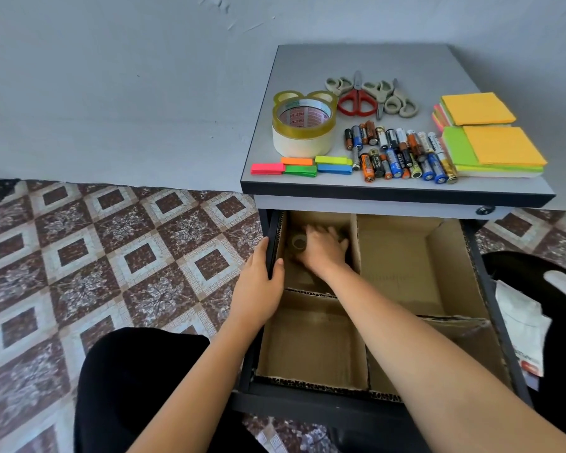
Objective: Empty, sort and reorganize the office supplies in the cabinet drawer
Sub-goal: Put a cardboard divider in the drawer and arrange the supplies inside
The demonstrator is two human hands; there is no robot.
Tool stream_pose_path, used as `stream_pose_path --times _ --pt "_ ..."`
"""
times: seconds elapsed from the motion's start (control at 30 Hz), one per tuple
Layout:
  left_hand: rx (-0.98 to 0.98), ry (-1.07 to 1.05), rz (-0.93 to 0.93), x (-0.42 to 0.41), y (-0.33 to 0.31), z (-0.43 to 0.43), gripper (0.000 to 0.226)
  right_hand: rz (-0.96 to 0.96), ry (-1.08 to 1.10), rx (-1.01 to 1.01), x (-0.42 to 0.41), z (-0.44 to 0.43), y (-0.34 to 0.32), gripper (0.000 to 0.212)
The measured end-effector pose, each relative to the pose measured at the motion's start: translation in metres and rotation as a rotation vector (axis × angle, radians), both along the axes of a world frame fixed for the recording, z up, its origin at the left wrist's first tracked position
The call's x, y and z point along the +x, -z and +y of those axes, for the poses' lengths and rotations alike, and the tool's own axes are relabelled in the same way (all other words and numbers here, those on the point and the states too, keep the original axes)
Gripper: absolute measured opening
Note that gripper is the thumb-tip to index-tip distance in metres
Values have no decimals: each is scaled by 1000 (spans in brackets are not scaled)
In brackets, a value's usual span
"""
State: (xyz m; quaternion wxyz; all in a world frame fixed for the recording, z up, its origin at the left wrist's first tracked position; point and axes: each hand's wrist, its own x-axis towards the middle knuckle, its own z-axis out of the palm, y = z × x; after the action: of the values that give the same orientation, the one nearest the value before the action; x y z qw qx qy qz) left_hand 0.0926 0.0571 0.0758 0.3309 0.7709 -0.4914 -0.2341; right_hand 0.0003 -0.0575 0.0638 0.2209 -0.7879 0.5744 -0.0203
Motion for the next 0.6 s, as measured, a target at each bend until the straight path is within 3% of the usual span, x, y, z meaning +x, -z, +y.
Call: stream_pose_path --times 0.37,0.6 --pt "-11 -4 6 1 1 0 54 -8 43 -58 -1 0 3 48" --pt "-9 -1 10 0 0 0 54 11 38 -77 -1 1 2 50"
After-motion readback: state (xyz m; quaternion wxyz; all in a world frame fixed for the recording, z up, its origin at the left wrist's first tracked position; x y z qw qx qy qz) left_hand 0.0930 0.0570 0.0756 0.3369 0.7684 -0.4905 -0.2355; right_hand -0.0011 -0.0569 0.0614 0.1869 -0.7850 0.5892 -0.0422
